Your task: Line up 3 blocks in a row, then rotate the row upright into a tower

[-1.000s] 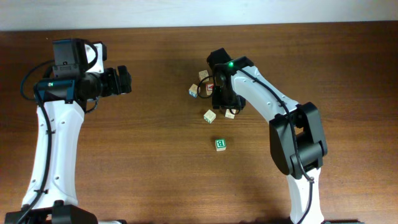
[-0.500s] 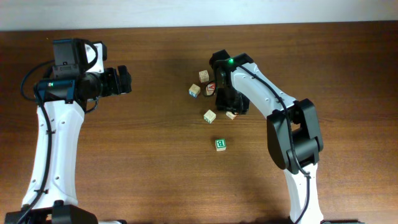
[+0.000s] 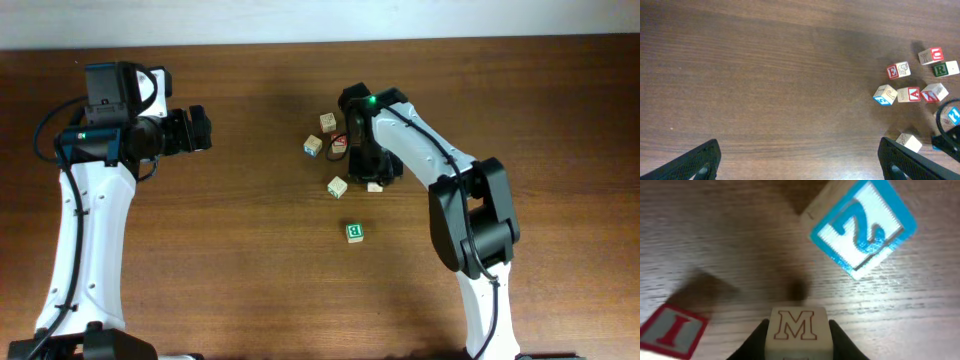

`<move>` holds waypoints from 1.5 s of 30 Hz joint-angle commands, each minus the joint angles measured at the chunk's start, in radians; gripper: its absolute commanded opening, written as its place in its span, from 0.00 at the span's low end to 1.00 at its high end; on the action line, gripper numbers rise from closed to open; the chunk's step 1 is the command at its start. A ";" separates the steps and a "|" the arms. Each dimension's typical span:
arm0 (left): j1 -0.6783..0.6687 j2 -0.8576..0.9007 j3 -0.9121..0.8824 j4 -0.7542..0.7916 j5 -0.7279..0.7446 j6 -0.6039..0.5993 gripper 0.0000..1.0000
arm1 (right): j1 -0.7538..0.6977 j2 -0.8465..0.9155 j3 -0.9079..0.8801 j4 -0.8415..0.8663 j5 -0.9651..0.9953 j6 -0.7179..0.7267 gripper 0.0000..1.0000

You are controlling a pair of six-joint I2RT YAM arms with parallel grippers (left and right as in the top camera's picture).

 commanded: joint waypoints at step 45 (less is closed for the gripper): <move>0.003 0.003 0.017 0.001 -0.004 -0.006 0.99 | 0.153 -0.100 -0.117 0.297 -0.153 -0.040 0.34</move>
